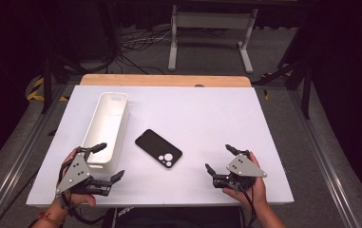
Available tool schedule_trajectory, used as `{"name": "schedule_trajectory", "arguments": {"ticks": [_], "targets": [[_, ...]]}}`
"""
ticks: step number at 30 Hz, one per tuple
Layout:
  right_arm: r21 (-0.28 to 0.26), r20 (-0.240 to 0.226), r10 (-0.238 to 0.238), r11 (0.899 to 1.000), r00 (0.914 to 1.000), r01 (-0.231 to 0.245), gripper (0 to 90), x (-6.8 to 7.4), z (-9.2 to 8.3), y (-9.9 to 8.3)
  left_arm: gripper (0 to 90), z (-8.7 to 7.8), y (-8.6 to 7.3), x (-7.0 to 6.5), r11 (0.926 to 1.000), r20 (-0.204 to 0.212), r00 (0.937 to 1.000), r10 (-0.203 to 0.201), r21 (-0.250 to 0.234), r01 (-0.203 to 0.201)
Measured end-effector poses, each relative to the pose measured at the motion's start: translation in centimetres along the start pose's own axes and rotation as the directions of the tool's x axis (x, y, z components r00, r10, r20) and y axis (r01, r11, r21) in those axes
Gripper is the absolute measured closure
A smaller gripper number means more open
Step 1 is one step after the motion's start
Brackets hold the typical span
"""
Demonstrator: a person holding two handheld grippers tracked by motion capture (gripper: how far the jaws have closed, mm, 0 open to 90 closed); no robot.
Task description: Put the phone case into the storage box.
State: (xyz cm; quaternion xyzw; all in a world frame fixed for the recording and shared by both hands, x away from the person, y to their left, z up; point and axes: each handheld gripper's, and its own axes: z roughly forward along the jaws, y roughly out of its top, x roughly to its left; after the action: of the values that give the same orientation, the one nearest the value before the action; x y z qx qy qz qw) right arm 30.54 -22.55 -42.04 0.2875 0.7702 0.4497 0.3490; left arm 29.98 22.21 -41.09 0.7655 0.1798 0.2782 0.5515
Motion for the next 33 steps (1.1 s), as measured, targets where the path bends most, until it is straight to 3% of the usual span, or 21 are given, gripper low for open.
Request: {"name": "schedule_trajectory", "arguments": {"ticks": [6,11,12,14,15,16,18,21,25,33], "targets": [[0.0,0.006,0.015,1.0,0.9999,-0.015,13.2,-0.3,-0.1,-0.1,6.9,-0.3,0.1,0.2,0.9999,0.006,0.9999,-0.013,0.001,0.013],[0.011,0.009,0.017,1.0,0.9998,-0.018,15.1,-0.2,0.2,0.1,7.1,-0.5,0.0,0.0,0.9999,0.014,0.9998,0.011,0.012,-0.011],[0.012,0.007,0.019,1.0,0.9998,-0.019,17.6,-0.1,0.2,0.2,7.2,-0.6,-0.1,0.0,0.9999,0.02,0.9998,0.001,0.014,-0.001],[0.008,-0.027,0.054,0.999,0.9982,-0.053,31.4,-0.1,0.2,0.3,7.7,-0.7,-0.2,0.0,0.9998,0.02,0.9997,-0.013,0.015,0.013],[0.013,-0.057,0.06,0.998,0.9966,-0.059,42.9,-0.1,0.3,0.4,7.8,-0.7,-0.2,0.0,0.9998,0.02,0.9997,-0.013,0.015,0.013],[0.013,-0.057,0.06,0.998,0.9966,-0.059,42.9,-0.1,0.3,0.4,7.8,-0.8,-0.2,0.0,0.9998,0.017,0.9998,-0.009,0.018,0.009],[0.013,-0.091,0.075,0.997,0.9931,-0.074,61.7,-0.2,0.4,0.6,8.1,-0.8,-0.3,0.0,0.9997,0.016,0.9998,-0.015,0.017,0.015],[0.013,-0.136,0.075,0.997,0.9878,-0.074,79.6,-0.5,0.5,0.6,8.4,-0.8,-0.3,0.0,0.9997,0.015,0.9997,-0.017,0.019,0.017],[0.018,-0.176,0.061,0.998,0.9824,-0.059,89.7,-0.5,0.4,0.6,8.4,-0.8,-0.4,0.0,0.9991,0.017,0.9996,-0.021,0.036,0.02],[0.071,-0.198,0.046,0.997,0.9792,-0.032,90.0,-0.1,1.2,1.4,8.8,-0.8,-0.3,-0.1,0.9986,0.019,0.9995,-0.026,0.047,0.025]]}}
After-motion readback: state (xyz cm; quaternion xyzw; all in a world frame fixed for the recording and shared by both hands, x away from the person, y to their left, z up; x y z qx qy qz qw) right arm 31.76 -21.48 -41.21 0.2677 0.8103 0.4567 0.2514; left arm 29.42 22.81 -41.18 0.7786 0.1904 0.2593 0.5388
